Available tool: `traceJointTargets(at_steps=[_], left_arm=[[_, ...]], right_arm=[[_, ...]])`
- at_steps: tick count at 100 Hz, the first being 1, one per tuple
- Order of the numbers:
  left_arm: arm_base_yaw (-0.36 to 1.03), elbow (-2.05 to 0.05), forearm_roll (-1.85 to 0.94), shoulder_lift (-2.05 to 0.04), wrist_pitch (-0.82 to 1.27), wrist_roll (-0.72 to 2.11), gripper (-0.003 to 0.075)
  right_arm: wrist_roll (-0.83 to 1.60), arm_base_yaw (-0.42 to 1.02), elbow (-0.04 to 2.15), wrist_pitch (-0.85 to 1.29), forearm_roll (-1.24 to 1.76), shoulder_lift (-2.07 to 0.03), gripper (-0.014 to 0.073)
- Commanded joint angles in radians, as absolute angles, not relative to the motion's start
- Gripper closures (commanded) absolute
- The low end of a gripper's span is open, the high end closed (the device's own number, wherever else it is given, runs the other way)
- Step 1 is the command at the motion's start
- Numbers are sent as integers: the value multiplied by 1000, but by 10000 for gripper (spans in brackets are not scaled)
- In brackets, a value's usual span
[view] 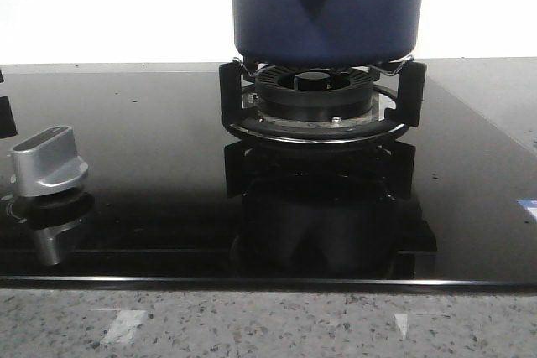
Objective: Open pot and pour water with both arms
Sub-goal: 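Lower the bowl back onto the counter and open the right gripper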
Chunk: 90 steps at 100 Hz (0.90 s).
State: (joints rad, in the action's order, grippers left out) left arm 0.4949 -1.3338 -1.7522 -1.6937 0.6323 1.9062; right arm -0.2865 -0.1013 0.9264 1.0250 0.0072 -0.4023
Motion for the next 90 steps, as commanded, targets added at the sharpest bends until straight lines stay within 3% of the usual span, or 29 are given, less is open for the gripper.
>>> traceJointTargets(at_steps=[1, 90], left_arm=[[502, -1377, -1873, -1650, 644, 1909, 344], [504, -1444, -1855, -1714, 692, 1880, 321]], right_arm=[[-273, -96, 942, 951, 9, -413, 660], [-273, -84, 942, 961, 18, -413, 660]])
